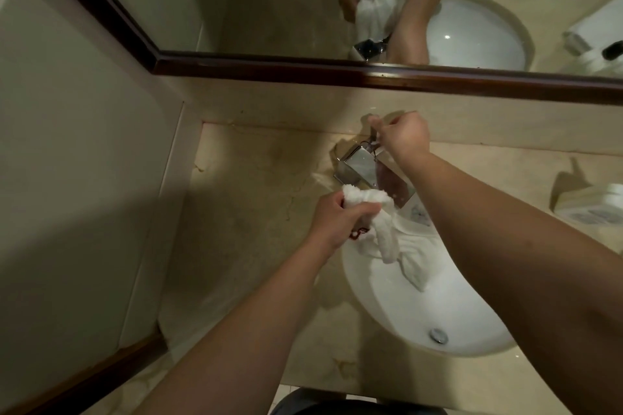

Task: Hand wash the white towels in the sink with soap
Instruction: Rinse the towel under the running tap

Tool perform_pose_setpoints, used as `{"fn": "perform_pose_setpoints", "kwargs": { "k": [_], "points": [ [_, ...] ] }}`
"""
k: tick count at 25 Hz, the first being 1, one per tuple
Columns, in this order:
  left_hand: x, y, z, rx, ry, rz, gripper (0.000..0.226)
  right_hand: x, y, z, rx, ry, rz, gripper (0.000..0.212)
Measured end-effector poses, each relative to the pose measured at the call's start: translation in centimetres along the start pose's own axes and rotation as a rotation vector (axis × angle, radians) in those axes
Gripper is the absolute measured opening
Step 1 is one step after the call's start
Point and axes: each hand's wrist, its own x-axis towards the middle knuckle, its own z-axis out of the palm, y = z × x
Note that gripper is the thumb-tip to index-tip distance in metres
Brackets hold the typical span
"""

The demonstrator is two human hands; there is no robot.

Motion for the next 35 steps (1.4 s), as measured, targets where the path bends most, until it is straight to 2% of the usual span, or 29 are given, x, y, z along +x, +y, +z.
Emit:
{"fn": "perform_pose_setpoints", "kwargs": {
  "k": [4,6,8,11,13,15,17,21,24,26,29,32,33,35],
  "points": [
    [0.1,0.0,0.2,0.029,-0.036,0.015,0.015,-0.3,0.3,-0.2,0.018,-0.037,0.042,0.044],
    [-0.2,-0.2,0.4,0.022,-0.047,0.031,0.014,-1.6,0.9,-0.5,0.041,0.019,0.013,0.046],
    [-0.9,-0.4,0.7,0.033,-0.085,0.077,0.016,-3.1,1.9,-1.3,0.168,0.024,-0.049,0.046],
    [-2.5,0.2,1.7,0.077,-0.202,0.131,0.024,-6.6,2.8,-3.8,0.427,-0.248,-0.106,0.046],
    [-3.7,1.4,2.6,0.122,-0.302,0.164,0.031,-8.5,3.7,-5.5,0.364,-0.428,-0.116,0.055],
    [-5.1,3.0,3.7,0.143,-0.402,0.211,0.034,-9.7,5.3,-7.5,0.281,-0.518,-0.065,0.062],
    [-6.2,4.3,4.6,0.125,-0.457,0.238,0.042,-10.5,6.6,-9.5,0.269,-0.495,-0.017,0.059],
    [-7.9,5.1,6.3,0.223,-0.429,0.280,0.045,-12.4,7.9,-13.6,0.364,-0.326,-0.010,0.042],
    [-8.7,5.2,7.3,0.342,-0.390,0.298,0.044,-13.5,8.8,-16.5,0.405,-0.283,-0.009,0.031],
    [-9.7,5.5,8.5,0.414,-0.368,0.326,0.043,-14.3,9.4,-18.1,0.387,-0.299,-0.103,0.026],
    [-11.8,6.2,11.0,0.446,-0.239,0.359,0.042,-16.0,9.2,-20.1,0.489,-0.387,-0.206,0.023],
    [-13.2,6.6,13.1,0.610,-0.155,0.541,0.051,-16.6,9.0,-22.3,0.465,-0.480,-0.322,0.011],
    [-13.5,6.5,13.6,0.594,-0.145,0.599,0.050,-16.7,9.1,-22.9,0.437,-0.491,-0.360,0.012],
    [-13.7,6.4,14.4,0.441,-0.135,0.602,0.038,-17.0,9.7,-23.5,0.484,-0.457,-0.372,0.013]
  ]
}}
